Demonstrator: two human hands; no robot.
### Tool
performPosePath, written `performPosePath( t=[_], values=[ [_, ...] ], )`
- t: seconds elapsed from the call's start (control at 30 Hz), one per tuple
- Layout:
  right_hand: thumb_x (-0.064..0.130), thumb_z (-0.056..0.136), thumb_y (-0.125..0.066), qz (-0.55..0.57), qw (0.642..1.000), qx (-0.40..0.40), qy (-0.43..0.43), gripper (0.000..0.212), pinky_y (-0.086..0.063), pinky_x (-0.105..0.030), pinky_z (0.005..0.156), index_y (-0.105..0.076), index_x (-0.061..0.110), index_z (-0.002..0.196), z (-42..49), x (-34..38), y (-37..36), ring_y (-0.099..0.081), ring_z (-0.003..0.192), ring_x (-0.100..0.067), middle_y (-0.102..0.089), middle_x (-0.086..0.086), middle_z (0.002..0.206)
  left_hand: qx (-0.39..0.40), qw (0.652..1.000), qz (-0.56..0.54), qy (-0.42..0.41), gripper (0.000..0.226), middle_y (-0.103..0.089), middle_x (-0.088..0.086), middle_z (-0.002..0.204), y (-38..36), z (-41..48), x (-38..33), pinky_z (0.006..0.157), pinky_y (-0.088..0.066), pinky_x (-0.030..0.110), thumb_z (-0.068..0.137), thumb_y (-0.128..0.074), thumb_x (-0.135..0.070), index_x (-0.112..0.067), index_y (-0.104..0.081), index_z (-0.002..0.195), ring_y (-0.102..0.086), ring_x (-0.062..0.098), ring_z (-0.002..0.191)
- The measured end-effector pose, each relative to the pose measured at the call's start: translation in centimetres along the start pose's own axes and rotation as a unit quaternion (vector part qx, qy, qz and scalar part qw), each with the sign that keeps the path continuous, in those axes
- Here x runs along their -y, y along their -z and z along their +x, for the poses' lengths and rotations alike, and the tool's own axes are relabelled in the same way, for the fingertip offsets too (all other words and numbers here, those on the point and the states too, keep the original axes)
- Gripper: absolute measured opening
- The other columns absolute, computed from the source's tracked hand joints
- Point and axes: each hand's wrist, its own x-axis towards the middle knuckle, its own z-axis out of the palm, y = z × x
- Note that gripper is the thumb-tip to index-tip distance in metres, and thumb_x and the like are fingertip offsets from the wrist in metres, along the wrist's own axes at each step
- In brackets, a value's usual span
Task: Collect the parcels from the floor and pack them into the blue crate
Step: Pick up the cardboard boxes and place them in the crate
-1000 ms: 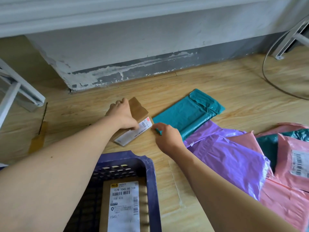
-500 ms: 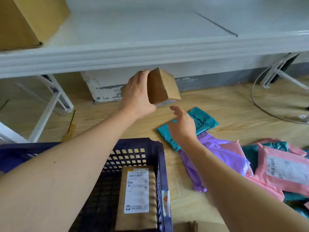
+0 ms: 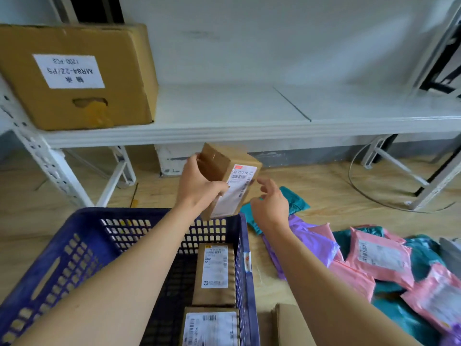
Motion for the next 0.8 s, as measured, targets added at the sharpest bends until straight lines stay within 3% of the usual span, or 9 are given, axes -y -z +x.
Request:
performPosePath(
  t=[0.07, 0.13, 0.23, 0.3, 0.37, 0.43, 0.53, 0.67, 0.8],
  values=[
    [0.003, 0.083, -0.050, 0.003, 1.000, 0.022, 0.000, 0.051, -0.038, -0.024, 0.085, -0.048, 0.019, 0.132, -2.2, 0.5, -0.4, -0.054, 0.114, -0.024, -0.057, -0.008, 0.129, 0.017, 0.994, -0.084, 0.073, 0.061, -0.054, -0.008, 0.097, 1.7, -2.1, 1.0, 0.062, -0.038, 0.024, 0.066, -0.066, -0.002, -0.018, -0.042, 0.120, -0.053, 0.010, 0.088],
    [0.003, 0.085, -0.050, 0.009, 0.999, 0.042, 0.003, 0.051, -0.037, -0.023, 0.081, -0.047, 0.022, 0.133, -2.9, 0.2, -0.8, -0.056, 0.108, -0.021, -0.058, -0.006, 0.127, 0.021, 0.983, -0.135, 0.126, 0.058, -0.054, -0.007, 0.095, 1.8, -2.8, 2.2, 0.060, -0.037, 0.026, 0.068, -0.064, -0.002, -0.017, -0.042, 0.119, -0.051, 0.008, 0.083],
    [0.002, 0.087, -0.049, 0.002, 0.998, 0.066, 0.020, 0.057, -0.042, -0.026, 0.080, -0.039, 0.026, 0.138, -4.2, 0.4, -1.6, -0.056, 0.092, -0.018, -0.061, -0.005, 0.119, 0.024, 0.966, -0.175, 0.187, 0.058, -0.053, -0.003, 0.098, 2.7, -4.0, 4.1, 0.065, -0.038, 0.029, 0.071, -0.063, -0.004, -0.017, -0.037, 0.122, -0.050, 0.012, 0.086],
    [0.002, 0.086, -0.049, -0.016, 0.997, 0.069, 0.040, 0.063, -0.045, -0.032, 0.082, -0.032, 0.027, 0.142, -4.6, 0.5, -2.4, -0.059, 0.094, -0.023, -0.061, -0.006, 0.117, 0.051, 0.956, -0.171, 0.231, 0.059, -0.053, 0.003, 0.102, 3.4, -4.4, 5.6, 0.068, -0.040, 0.031, 0.069, -0.063, -0.009, -0.016, -0.038, 0.122, -0.051, 0.017, 0.089],
    [0.001, 0.083, -0.049, -0.043, 0.994, 0.086, 0.058, 0.069, -0.046, -0.033, 0.083, -0.030, 0.027, 0.144, -4.8, 0.7, -3.2, -0.058, 0.098, -0.026, -0.058, -0.006, 0.120, 0.104, 0.944, -0.151, 0.273, 0.059, -0.057, 0.009, 0.103, 4.0, -4.8, 7.1, 0.074, -0.042, 0.036, 0.060, -0.066, -0.020, -0.011, -0.049, 0.115, -0.053, 0.023, 0.093],
    [0.001, 0.081, -0.049, -0.086, 0.987, 0.118, 0.073, 0.069, -0.042, -0.029, 0.080, -0.032, 0.027, 0.143, -4.8, 0.6, -4.0, -0.054, 0.105, -0.025, -0.052, -0.007, 0.127, 0.150, 0.928, -0.150, 0.306, 0.043, -0.061, 0.011, 0.100, 4.0, -5.3, 8.9, 0.079, -0.043, 0.040, 0.057, -0.062, -0.025, -0.010, -0.061, 0.098, -0.055, 0.027, 0.094],
    [0.007, 0.082, -0.050, -0.193, 0.961, 0.175, 0.089, 0.058, -0.041, -0.028, 0.082, -0.042, 0.023, 0.137, -5.0, -0.1, -5.5, -0.051, 0.114, -0.026, -0.050, -0.006, 0.131, 0.189, 0.900, -0.165, 0.356, 0.019, -0.063, 0.010, 0.090, 3.6, -6.6, 12.1, 0.074, -0.045, 0.034, 0.074, -0.055, -0.019, -0.010, -0.062, 0.089, -0.057, 0.028, 0.086],
    [0.014, 0.090, -0.046, -0.339, 0.881, 0.323, 0.074, 0.028, -0.043, -0.031, 0.065, -0.051, 0.012, 0.117, -5.4, -1.6, -8.2, -0.055, 0.086, -0.024, -0.061, -0.006, 0.113, 0.267, 0.885, -0.099, 0.368, 0.025, -0.064, 0.008, 0.081, 4.0, -6.8, 14.9, 0.070, -0.044, 0.032, 0.060, -0.059, -0.025, -0.012, -0.061, 0.081, -0.058, 0.025, 0.077],
    [0.015, 0.084, -0.056, -0.348, 0.853, 0.383, 0.064, 0.049, -0.050, -0.032, 0.075, -0.041, 0.020, 0.131, -6.2, -2.4, -10.1, -0.057, 0.095, -0.025, -0.060, -0.007, 0.115, 0.324, 0.862, -0.015, 0.388, 0.047, -0.065, 0.011, 0.086, 4.3, -6.2, 16.4, 0.072, -0.046, 0.032, 0.048, -0.061, -0.028, -0.010, -0.066, 0.092, -0.060, 0.027, 0.079]
  ],
)
